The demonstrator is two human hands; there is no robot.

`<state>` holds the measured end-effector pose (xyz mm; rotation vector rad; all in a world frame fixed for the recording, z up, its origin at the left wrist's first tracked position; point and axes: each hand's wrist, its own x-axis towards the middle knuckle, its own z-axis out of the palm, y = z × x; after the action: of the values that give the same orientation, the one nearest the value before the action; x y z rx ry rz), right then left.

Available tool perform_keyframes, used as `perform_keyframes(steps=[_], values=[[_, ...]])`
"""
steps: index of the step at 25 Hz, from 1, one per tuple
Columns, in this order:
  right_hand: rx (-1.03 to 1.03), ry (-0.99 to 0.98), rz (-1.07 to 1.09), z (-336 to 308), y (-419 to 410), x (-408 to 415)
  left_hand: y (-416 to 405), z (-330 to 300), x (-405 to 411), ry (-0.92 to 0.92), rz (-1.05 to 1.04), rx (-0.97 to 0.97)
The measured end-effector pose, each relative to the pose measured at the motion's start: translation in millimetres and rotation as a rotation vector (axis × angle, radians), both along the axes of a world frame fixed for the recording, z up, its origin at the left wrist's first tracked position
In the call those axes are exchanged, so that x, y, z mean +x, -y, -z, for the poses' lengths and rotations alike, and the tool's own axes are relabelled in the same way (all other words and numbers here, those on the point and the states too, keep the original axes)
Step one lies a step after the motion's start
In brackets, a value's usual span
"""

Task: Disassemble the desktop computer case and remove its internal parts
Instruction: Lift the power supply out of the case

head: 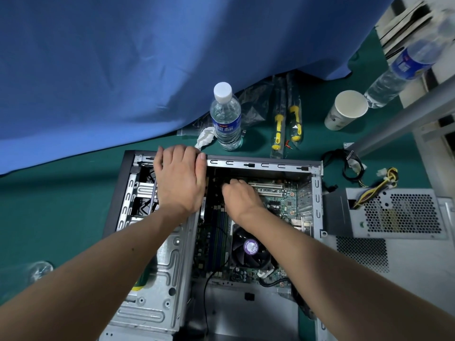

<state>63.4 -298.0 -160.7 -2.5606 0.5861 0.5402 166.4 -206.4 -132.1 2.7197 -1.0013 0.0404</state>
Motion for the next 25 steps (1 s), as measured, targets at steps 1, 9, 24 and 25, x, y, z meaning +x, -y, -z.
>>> perform_keyframes(steps=[1, 9, 24, 25], values=[[0.016, 0.0, 0.024, 1, 1, 1, 0, 0, 0, -0.002, 0.002, 0.001], [0.059, 0.066, 0.178, 9, -3, -2, 0, 1, 0, 0.007, -0.004, -0.006], [-0.052, -0.003, -0.024, 3, 8, 7, 0, 0, 1, 0.003, -0.001, 0.005], [-0.077, -0.013, -0.033, 2, 4, 6, 0, 0, 1, 0.001, 0.0, 0.005]])
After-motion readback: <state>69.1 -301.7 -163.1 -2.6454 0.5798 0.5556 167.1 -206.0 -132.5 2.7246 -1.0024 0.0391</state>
